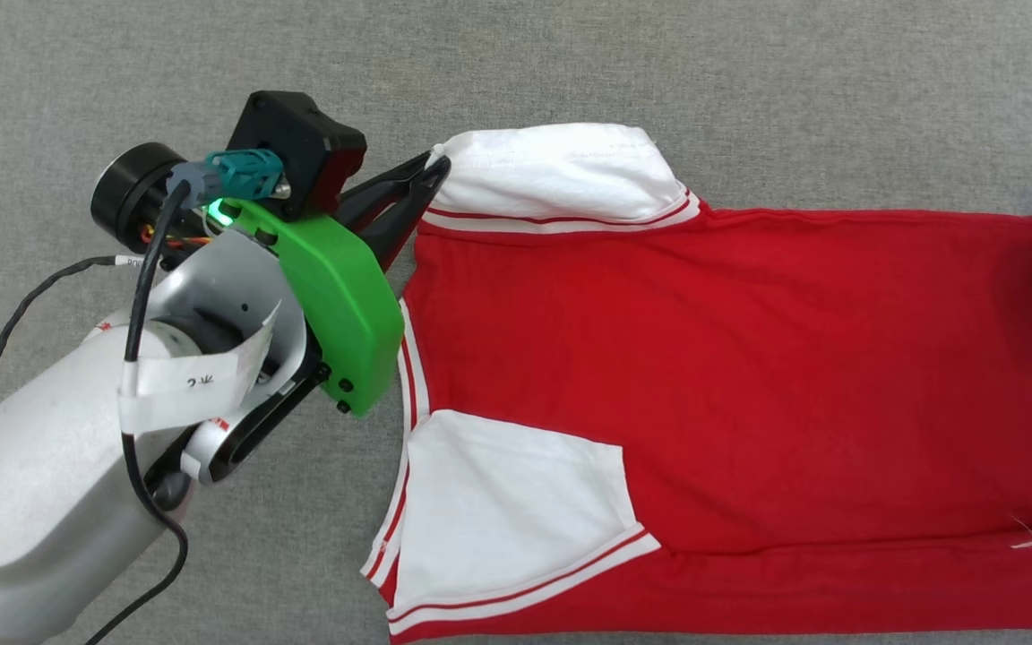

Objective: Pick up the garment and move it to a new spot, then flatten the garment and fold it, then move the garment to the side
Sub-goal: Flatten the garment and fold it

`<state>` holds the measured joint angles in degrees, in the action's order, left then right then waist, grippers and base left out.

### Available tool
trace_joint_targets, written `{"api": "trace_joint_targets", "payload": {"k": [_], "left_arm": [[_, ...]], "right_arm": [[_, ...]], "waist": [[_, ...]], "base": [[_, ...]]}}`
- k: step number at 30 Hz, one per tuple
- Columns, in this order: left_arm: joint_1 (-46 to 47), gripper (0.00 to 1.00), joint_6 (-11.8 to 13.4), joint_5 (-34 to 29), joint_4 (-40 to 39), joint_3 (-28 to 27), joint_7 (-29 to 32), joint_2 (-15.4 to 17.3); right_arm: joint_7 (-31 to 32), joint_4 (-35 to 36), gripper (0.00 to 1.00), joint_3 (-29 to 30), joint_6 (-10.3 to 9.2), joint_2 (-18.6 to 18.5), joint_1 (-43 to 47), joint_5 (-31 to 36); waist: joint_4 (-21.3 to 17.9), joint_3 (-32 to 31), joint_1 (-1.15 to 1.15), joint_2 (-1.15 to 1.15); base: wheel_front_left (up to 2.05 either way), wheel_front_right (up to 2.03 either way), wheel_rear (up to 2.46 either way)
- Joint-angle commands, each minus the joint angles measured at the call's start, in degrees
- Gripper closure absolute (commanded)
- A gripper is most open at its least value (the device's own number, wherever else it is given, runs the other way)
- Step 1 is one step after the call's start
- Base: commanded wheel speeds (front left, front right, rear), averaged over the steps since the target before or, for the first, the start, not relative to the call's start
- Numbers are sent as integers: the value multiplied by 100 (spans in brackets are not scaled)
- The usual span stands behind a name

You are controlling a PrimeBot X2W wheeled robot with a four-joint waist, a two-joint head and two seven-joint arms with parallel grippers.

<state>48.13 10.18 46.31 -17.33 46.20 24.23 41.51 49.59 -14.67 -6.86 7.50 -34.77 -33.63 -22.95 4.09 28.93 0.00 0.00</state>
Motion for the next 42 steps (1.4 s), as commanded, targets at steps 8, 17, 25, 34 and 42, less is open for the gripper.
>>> {"api": "trace_joint_targets", "payload": {"k": [8, 17, 25, 34, 42], "left_arm": [[-263, 100, 43, 66, 202, -22, -179, -36], [-710, 100, 142, 279, 642, -149, -632, -90], [-1278, 100, 307, 500, 642, -217, -891, -8], [-2180, 100, 697, 680, 244, -129, -1104, 88], [-2998, 100, 954, 754, 56, 180, -1158, 158]], "right_arm": [[-761, -469, 100, -142, -1, 114, -30, -60], [-2075, -844, 100, 193, -1, 348, 113, -177], [-2816, -621, 100, 550, -1, 455, 768, -624], [-3241, 160, 100, 742, -1, 428, 1962, -1259], [-3146, 706, 100, 792, -1, 306, 2984, -1596]], "waist": [[11, -224, 0, 0], [-47, -851, 0, 0], [-40, -1405, 0, 0], [37, -1831, 0, 0], [90, -2016, 0, 0]], "base": [[0, 0, 0], [0, 0, 0], [0, 0, 0], [0, 0, 0], [0, 0, 0]]}}
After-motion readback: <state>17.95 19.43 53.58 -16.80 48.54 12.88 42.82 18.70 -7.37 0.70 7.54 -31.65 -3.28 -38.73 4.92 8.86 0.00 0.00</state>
